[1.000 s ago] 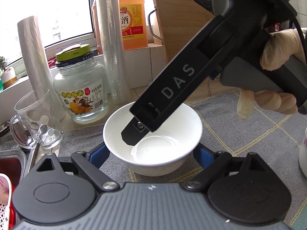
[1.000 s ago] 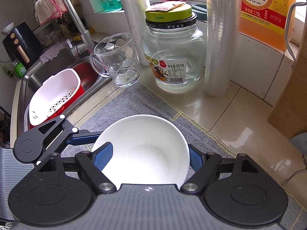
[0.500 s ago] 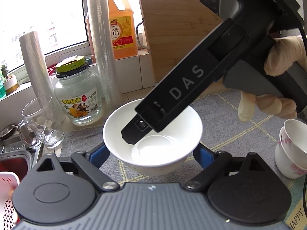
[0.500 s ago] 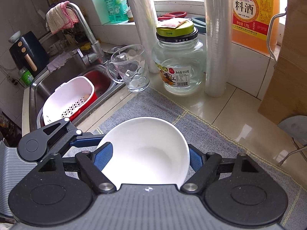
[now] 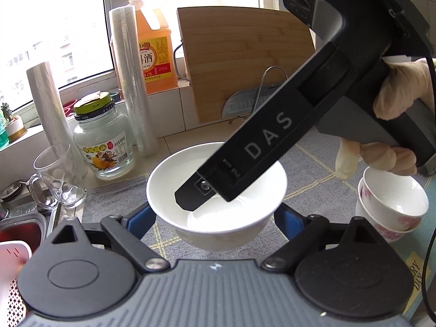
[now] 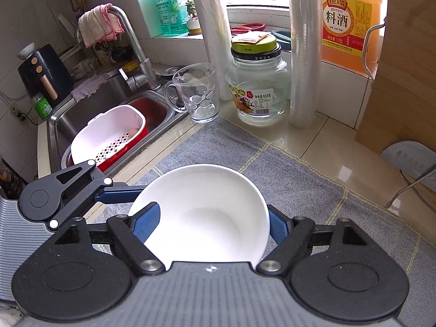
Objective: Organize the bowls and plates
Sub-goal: 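Lift the plain white bowl off the mat with the right gripper, then carry the plain white bowl over the pink-floral bowls with the right gripper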
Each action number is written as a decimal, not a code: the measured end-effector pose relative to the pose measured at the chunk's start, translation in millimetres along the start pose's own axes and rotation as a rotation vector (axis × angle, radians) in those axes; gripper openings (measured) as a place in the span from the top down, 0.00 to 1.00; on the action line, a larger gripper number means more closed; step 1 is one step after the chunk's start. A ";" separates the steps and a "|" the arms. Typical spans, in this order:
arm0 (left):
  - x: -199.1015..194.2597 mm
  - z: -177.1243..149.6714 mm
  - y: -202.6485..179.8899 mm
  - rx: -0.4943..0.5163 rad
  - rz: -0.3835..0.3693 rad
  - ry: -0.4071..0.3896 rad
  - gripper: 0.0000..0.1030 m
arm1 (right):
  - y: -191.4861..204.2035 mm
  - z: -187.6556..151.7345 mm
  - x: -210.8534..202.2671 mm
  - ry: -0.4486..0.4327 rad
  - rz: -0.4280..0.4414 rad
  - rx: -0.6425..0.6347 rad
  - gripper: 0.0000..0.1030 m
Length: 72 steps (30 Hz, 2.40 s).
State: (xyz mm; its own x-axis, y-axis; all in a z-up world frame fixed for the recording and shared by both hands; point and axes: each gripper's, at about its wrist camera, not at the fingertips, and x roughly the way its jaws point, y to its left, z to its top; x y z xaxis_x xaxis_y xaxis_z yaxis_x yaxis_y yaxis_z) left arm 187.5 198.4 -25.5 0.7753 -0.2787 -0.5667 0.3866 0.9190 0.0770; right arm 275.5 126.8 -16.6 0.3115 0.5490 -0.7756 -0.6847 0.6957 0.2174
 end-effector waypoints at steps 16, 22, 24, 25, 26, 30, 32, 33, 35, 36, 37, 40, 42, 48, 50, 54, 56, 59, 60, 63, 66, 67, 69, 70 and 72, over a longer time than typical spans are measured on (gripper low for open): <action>-31.3 1.9 -39.1 0.054 -0.046 -0.018 0.10 | 10.0 -34.9 -44.2 -0.031 -0.035 0.026 0.17; -33.9 5.7 -54.1 0.100 -0.088 -0.034 0.10 | 5.7 -52.0 -65.9 -0.051 -0.065 0.053 0.16; -33.6 7.6 -59.0 0.114 -0.108 -0.040 0.10 | 3.8 -57.8 -74.5 -0.059 -0.084 0.063 0.17; -32.9 8.7 -61.4 0.121 -0.118 -0.043 0.10 | 2.4 -60.9 -78.8 -0.064 -0.092 0.069 0.17; -32.2 9.6 -63.5 0.128 -0.126 -0.046 0.10 | 0.5 -63.8 -83.0 -0.067 -0.100 0.077 0.17; -32.0 13.3 -75.4 0.147 -0.166 -0.057 0.10 | -7.0 -74.3 -97.7 -0.078 -0.131 0.104 0.17; -31.6 15.2 -80.5 0.158 -0.183 -0.062 0.10 | -10.1 -79.0 -104.0 -0.083 -0.146 0.115 0.16; -31.3 16.2 -82.9 0.162 -0.190 -0.066 0.10 | -11.9 -81.5 -107.3 -0.085 -0.154 0.121 0.16; -30.2 18.0 -87.1 0.170 -0.204 -0.068 0.10 | -15.0 -86.3 -113.5 -0.093 -0.168 0.132 0.16; -29.1 19.1 -90.2 0.176 -0.212 -0.069 0.10 | -16.6 -88.9 -116.3 -0.096 -0.175 0.139 0.16; -28.3 20.0 -93.3 0.181 -0.219 -0.070 0.10 | -18.5 -91.5 -119.2 -0.098 -0.181 0.147 0.16; -26.2 22.7 -102.0 0.190 -0.243 -0.076 0.10 | -22.6 -98.8 -127.0 -0.103 -0.205 0.164 0.16; -23.6 24.8 -107.4 0.194 -0.262 -0.079 0.10 | -25.8 -104.2 -132.5 -0.107 -0.222 0.175 0.16; -12.5 26.2 -125.3 0.206 -0.321 -0.073 0.10 | -36.1 -121.6 -149.6 -0.115 -0.261 0.218 0.16; -9.2 25.9 -130.6 0.207 -0.340 -0.067 0.10 | -40.0 -128.6 -153.0 -0.111 -0.276 0.233 0.16; -3.8 24.1 -141.0 0.217 -0.370 -0.061 0.10 | -46.9 -139.4 -156.1 -0.103 -0.297 0.266 0.16; -0.4 22.6 -144.2 0.221 -0.380 -0.054 0.10 | -50.8 -144.9 -157.0 -0.101 -0.299 0.282 0.16; 4.4 21.3 -146.4 0.226 -0.386 -0.043 0.10 | -54.3 -149.7 -156.1 -0.097 -0.298 0.297 0.16; 5.9 21.0 -146.3 0.226 -0.387 -0.039 0.10 | -54.6 -150.7 -155.4 -0.095 -0.299 0.300 0.16; 8.2 17.4 -145.6 0.226 -0.387 -0.028 0.10 | -56.2 -152.9 -151.6 -0.087 -0.294 0.307 0.16; 10.1 13.5 -143.9 0.222 -0.383 -0.015 0.10 | -55.8 -153.1 -147.9 -0.083 -0.285 0.307 0.16; 10.9 12.6 -143.4 0.222 -0.383 -0.012 0.10 | -55.9 -153.3 -146.6 -0.082 -0.281 0.307 0.16; 12.0 11.2 -142.6 0.222 -0.382 -0.008 0.10 | -55.5 -153.5 -144.2 -0.079 -0.276 0.308 0.16; 12.6 10.5 -142.3 0.221 -0.382 -0.005 0.10 | -55.4 -153.7 -143.0 -0.077 -0.275 0.307 0.16; 12.5 9.1 -142.3 0.222 -0.381 -0.001 0.10 | -55.1 -154.2 -141.4 -0.073 -0.272 0.306 0.16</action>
State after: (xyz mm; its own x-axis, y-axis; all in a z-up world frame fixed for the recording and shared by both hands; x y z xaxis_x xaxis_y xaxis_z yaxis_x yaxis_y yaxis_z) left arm 146.7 61.7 -36.1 0.5569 -0.5863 -0.5883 0.7428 0.6684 0.0370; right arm 167.6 -60.6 -10.3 0.5080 0.3495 -0.7872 -0.3463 0.9197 0.1849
